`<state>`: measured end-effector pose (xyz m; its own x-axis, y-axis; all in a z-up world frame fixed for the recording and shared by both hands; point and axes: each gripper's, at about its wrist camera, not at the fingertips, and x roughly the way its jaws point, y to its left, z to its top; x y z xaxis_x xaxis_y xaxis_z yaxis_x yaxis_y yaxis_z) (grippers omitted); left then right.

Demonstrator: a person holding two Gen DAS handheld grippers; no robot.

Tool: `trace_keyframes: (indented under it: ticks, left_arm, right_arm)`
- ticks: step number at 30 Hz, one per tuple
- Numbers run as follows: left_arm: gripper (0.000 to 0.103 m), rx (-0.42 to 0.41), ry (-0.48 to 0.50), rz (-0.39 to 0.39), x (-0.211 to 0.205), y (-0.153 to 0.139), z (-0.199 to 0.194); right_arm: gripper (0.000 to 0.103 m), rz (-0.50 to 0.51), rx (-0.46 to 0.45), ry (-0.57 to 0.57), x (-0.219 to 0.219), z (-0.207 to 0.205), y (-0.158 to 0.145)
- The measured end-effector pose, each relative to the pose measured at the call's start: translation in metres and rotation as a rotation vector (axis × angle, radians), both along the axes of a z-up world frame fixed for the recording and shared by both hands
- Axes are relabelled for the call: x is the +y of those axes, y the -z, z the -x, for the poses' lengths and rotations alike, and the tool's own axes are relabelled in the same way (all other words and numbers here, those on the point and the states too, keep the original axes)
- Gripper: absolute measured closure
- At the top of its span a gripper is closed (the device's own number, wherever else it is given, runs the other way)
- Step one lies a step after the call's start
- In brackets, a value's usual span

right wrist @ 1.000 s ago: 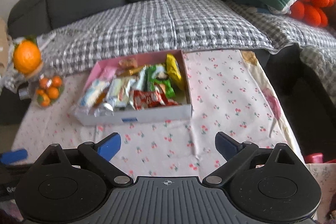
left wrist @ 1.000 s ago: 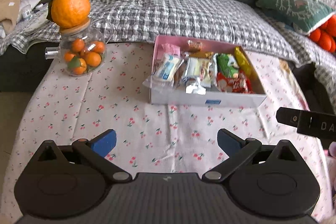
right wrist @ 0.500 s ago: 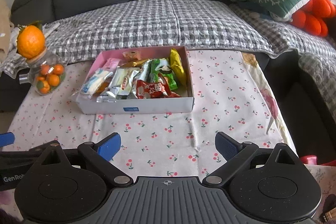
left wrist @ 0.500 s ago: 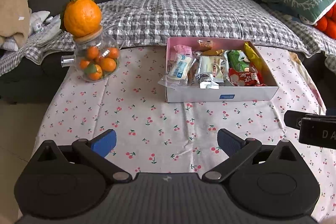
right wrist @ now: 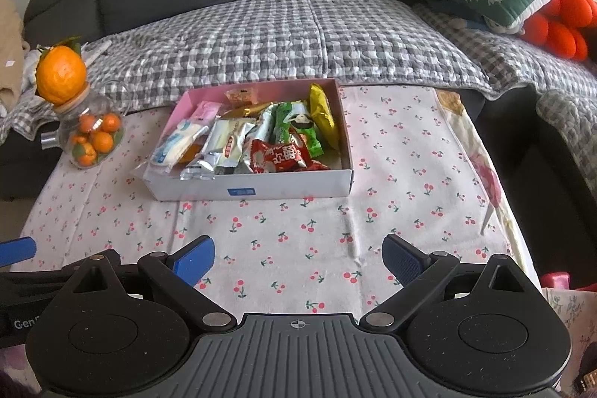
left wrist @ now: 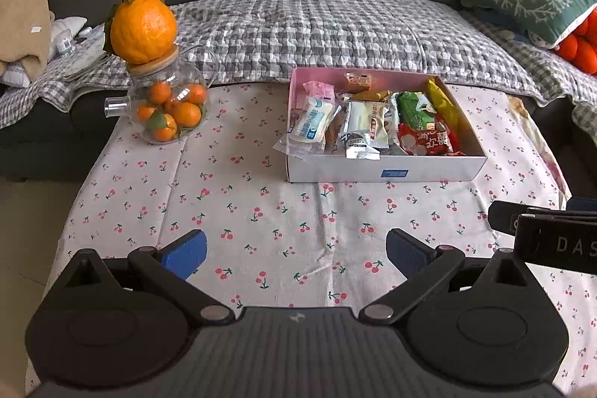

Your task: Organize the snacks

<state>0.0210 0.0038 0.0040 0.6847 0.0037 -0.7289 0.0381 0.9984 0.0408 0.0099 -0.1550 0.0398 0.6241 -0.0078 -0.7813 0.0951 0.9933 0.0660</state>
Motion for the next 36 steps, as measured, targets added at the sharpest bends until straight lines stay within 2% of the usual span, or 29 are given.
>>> trace_keyframes:
  ticks: [36]
  left_arm:
    - [0.001, 0.005, -0.002, 0.012, 0.0005, -0.0012, 0.0008]
  right_arm:
    - [0.005, 0.003, 0.013, 0.006, -0.0006, -0.0012, 0.0034]
